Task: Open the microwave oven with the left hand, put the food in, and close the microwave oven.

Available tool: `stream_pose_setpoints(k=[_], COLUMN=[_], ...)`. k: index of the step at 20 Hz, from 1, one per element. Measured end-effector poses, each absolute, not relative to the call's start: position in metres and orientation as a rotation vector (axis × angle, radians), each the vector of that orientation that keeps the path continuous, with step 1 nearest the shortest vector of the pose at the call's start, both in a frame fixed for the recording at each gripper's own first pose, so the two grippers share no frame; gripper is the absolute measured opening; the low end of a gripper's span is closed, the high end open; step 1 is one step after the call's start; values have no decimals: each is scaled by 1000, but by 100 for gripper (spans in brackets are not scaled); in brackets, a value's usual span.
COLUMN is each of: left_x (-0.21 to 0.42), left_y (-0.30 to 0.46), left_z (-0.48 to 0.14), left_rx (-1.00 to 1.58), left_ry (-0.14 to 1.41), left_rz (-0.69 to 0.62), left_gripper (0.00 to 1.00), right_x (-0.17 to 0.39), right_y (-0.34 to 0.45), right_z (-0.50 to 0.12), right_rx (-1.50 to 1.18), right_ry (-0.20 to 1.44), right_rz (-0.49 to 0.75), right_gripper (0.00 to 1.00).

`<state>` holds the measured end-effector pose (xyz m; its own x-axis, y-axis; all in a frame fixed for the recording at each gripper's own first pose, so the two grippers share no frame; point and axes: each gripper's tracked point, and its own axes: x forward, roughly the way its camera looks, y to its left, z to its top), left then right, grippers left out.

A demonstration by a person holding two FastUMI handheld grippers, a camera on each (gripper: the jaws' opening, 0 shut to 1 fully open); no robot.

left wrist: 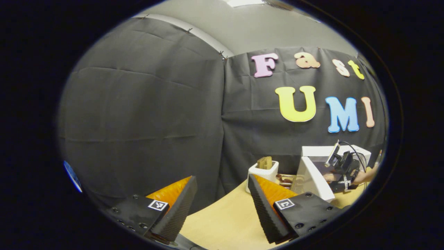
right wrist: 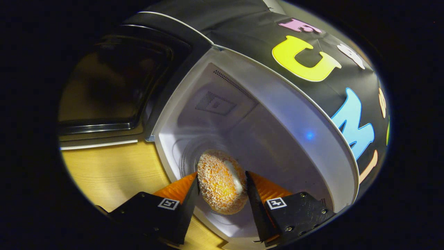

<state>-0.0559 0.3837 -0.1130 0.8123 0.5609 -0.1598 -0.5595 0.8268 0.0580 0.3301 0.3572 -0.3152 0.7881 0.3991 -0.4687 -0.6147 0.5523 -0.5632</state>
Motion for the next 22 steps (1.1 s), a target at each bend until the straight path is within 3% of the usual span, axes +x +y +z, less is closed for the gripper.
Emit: stream_pose_setpoints(k=[7, 8, 14, 22], left_x=[-45, -43, -23, -2], left_y=[372, 370, 356, 330], left_z=[-134, -136, -159, -215], left_rx=[2, -1, -2, 6], left_ry=[192, 194, 205, 284], left_rz=[562, 555, 501, 406], left_gripper=[95, 94, 98, 96], right_x=[334, 339, 297, 234], right_y=[358, 359, 354, 327], right_z=[-311, -309, -267, -157], right_rx=[-824, -805, -607, -363], right_ry=[273, 272, 287, 135], right_rz=[579, 574, 590, 566], right_gripper=[84, 98, 97, 97])
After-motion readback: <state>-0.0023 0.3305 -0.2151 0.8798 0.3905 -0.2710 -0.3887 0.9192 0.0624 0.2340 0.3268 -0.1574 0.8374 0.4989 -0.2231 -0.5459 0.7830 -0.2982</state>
